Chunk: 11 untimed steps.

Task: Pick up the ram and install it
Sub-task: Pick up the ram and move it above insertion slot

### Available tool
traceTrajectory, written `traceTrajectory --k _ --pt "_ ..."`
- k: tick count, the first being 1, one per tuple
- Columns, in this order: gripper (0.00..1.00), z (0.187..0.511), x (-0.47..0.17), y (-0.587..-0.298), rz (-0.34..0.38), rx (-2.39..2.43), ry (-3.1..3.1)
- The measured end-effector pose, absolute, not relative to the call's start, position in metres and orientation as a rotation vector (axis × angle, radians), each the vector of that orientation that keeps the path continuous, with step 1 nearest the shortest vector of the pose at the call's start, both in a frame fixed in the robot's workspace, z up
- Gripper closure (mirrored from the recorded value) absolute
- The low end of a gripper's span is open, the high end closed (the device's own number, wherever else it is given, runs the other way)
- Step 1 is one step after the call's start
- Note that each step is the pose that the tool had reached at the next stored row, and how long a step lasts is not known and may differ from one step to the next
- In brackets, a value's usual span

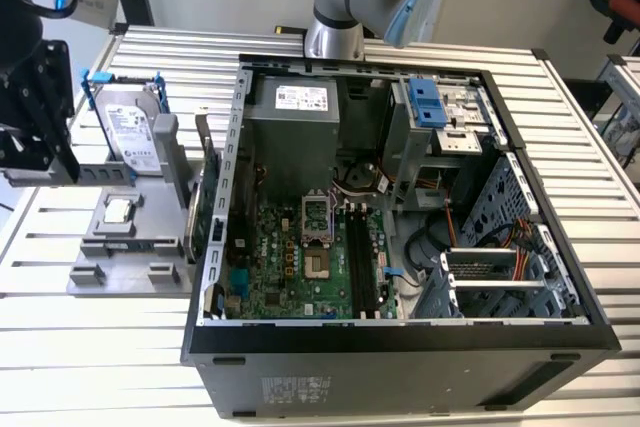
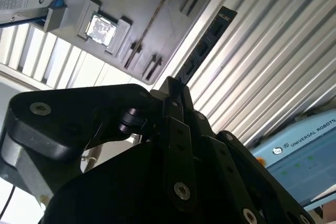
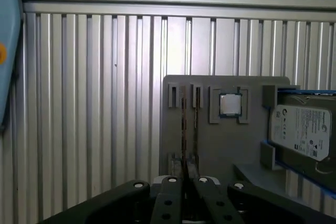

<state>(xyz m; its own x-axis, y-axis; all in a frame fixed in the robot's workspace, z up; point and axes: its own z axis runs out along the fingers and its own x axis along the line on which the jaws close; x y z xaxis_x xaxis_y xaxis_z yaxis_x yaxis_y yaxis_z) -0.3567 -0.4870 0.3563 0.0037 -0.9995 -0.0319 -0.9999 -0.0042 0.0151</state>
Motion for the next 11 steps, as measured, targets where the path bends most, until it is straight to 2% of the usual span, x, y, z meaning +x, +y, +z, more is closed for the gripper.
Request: traceTrajectory --k 11 --pt "1.0 0.374 -0.357 -0.487 0.052 -2.217 2.208"
